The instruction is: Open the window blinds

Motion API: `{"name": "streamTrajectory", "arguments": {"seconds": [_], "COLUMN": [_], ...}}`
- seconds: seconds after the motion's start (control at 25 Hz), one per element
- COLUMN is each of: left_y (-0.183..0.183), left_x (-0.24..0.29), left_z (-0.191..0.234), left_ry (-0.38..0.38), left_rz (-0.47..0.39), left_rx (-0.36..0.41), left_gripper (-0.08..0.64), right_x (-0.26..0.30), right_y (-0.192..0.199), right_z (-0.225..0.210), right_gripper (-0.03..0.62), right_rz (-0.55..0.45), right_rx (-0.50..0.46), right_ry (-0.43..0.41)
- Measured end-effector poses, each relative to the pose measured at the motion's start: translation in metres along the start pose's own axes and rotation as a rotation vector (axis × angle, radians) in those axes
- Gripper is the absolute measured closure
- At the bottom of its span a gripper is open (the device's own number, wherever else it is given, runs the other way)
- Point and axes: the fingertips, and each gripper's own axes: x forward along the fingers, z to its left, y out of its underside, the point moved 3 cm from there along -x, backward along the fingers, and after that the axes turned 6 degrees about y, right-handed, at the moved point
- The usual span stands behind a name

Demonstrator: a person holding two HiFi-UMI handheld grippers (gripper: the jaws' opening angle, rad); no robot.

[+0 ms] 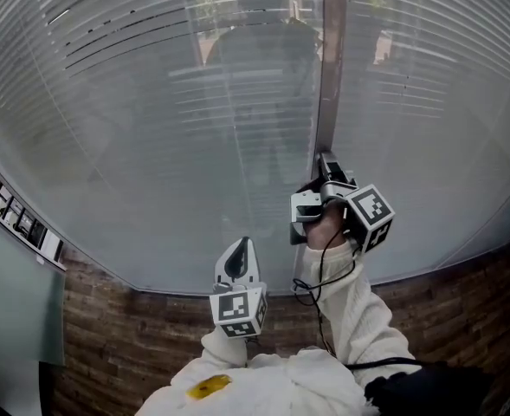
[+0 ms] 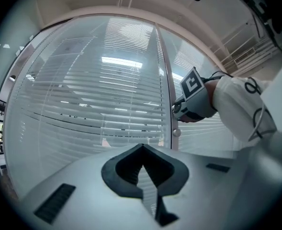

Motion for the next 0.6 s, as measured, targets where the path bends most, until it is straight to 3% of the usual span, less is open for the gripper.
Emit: {"name": "streamTrajectory", "arguments": {"seconds": [0.2,0.28,0.32,0.4,0.48,0.52,0.6], "left_y": [-0.008,-0.008,-0.007,-0.003,-0.003,-0.003,-0.001], "left_x": [-0.001,-0.001,-0.001,-0.001,-0.002,-0.002,-0.004], "left_z": [0.002,-0.001,-0.002,-0.003,-0.004,-0.004,-0.002], "left_ry": [-0.010,-0.004,0.002,0.010,0.012,0.011,0.007], "left_rz": [-0.002,-0.004,-0.005,-0.003,-0.001,-0.001,0.002], "left_rx": [0.013,0.016,0.018,0.022,0.022,0.022,0.018], "left_gripper": [0.561,0.561,0.561,0.561,0.561,0.561,0.561], "right_x": [0.002,0.003,0.003,0.001,-0.004,-0.008,-0.019], "right_y": [-0.002,-0.002,-0.002,0.000,0.002,0.002,0.002], "right_z": [-0.011,-0.012,-0.011,-0.003,0.007,0.008,0.003], "right_gripper": [0.460,0.460,0.460,0.460,0.459,0.459,0.444], "right_rz": [0.022,0.034,0.042,0.077,0.116,0.126,0.132], "right_rx": [0.258,0.267,0.227,0.051,-0.230,-0.425,-0.959], "right_ry": [0.005,-0.002,-0.011,-0.053,-0.099,-0.104,-0.063]}}
